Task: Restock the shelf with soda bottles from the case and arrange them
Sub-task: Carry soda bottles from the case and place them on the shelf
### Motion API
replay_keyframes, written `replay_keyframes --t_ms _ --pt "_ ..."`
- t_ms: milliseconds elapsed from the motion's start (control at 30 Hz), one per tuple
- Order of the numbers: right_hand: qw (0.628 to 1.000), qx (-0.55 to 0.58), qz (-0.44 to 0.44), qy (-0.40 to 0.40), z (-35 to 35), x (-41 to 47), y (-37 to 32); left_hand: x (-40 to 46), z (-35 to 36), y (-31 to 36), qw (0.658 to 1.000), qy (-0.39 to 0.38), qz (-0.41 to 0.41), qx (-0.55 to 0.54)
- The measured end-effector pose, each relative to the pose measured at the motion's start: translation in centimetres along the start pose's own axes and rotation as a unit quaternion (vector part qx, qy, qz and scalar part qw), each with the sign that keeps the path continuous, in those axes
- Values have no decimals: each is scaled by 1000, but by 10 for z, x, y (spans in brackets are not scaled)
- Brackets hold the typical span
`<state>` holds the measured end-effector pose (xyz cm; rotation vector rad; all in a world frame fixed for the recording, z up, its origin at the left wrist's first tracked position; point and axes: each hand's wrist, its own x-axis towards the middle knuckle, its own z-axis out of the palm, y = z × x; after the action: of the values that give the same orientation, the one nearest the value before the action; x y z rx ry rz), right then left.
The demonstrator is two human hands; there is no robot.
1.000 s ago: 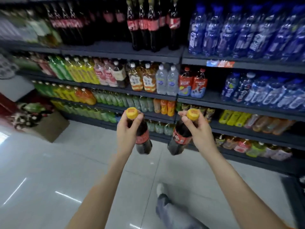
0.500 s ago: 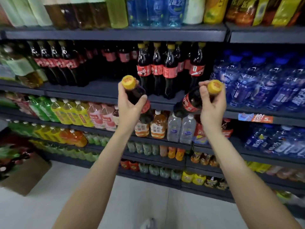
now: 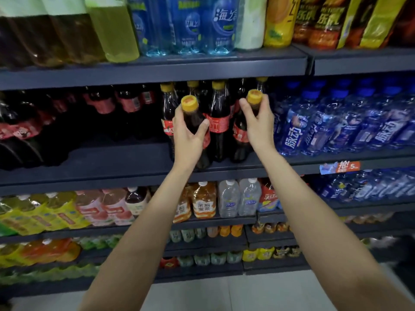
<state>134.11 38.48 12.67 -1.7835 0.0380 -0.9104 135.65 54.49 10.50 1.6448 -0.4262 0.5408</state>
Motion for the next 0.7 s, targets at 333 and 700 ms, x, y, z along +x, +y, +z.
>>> replay_keyframes --t_ms 333,700 --pt "956 -292 -20 -4 10 -13 58 10 13 -25 995 6 69 74" --pt "964 -263 25 13 17 -44 91 -27 7 -62 968 -27 41 245"
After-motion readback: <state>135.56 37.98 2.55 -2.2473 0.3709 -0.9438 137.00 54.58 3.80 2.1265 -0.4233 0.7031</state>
